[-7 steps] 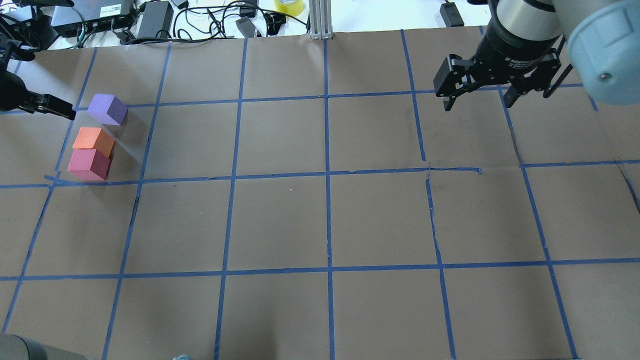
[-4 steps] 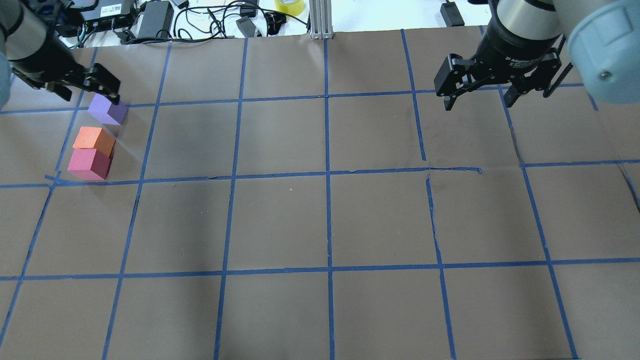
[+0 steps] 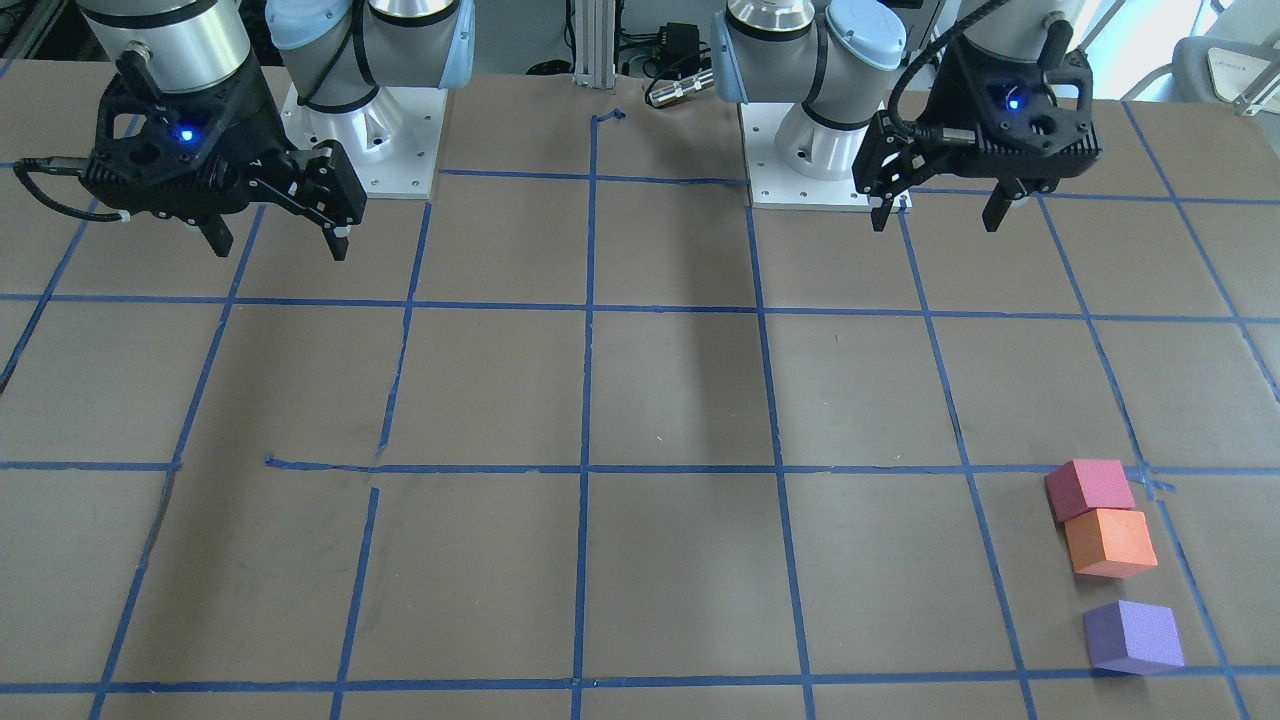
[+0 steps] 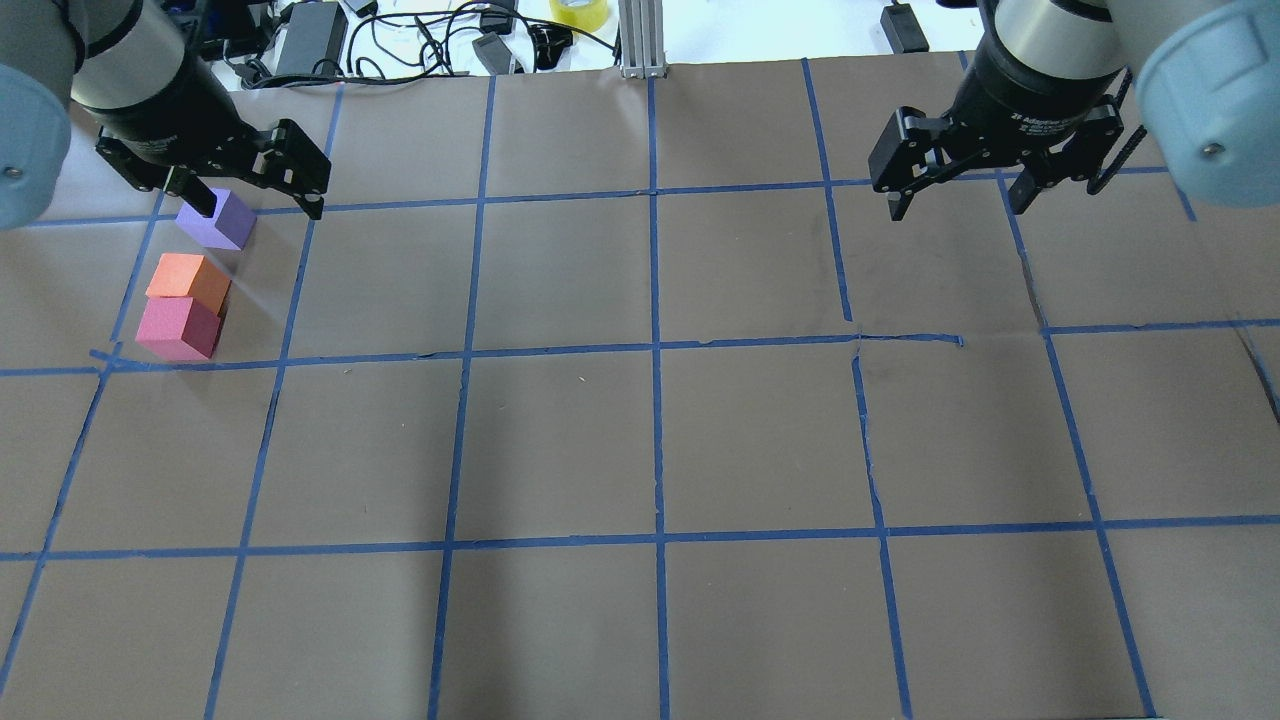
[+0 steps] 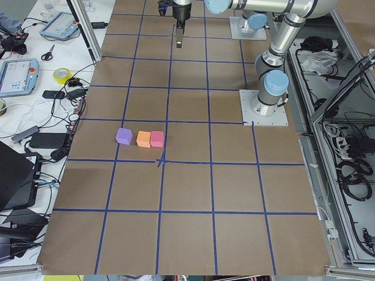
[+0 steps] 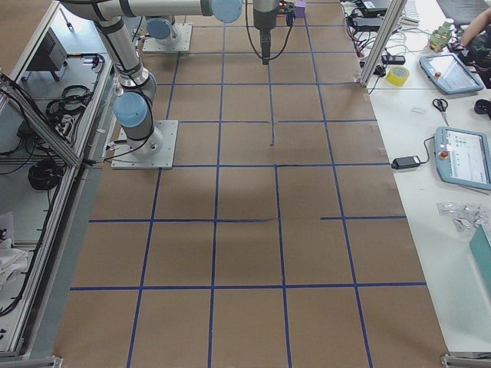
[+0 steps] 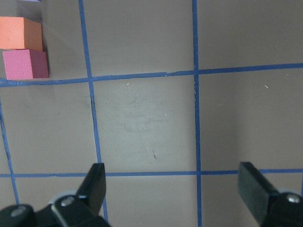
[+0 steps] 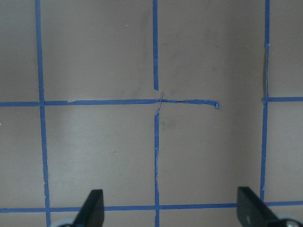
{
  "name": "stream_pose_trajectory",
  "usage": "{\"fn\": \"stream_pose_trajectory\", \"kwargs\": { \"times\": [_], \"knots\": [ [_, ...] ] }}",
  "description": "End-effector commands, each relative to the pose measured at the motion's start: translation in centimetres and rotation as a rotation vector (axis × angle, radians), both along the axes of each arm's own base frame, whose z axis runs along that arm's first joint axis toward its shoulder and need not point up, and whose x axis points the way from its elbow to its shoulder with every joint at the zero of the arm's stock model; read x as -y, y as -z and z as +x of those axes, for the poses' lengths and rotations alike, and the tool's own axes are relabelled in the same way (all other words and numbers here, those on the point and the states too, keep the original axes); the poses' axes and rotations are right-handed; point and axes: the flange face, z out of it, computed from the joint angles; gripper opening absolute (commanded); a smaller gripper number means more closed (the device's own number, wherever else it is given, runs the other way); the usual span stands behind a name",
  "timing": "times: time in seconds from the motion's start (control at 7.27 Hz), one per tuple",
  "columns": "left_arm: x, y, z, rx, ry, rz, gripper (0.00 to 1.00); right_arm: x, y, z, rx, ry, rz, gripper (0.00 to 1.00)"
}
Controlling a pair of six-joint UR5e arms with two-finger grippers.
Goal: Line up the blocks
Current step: 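Open the left gripper and raise it away from the cubes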
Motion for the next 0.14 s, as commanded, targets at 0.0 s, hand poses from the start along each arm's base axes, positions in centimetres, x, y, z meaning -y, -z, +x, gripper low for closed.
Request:
{"fn": "stream_pose_trajectory", "kwargs": {
  "times": [0.0],
  "knots": [
    [-0.56, -0.01, -1.29, -0.008, -0.055, -0.001, 1.0, -0.09, -0.15, -0.07, 0.0, 0.001, -0.003, 1.0]
  ]
}}
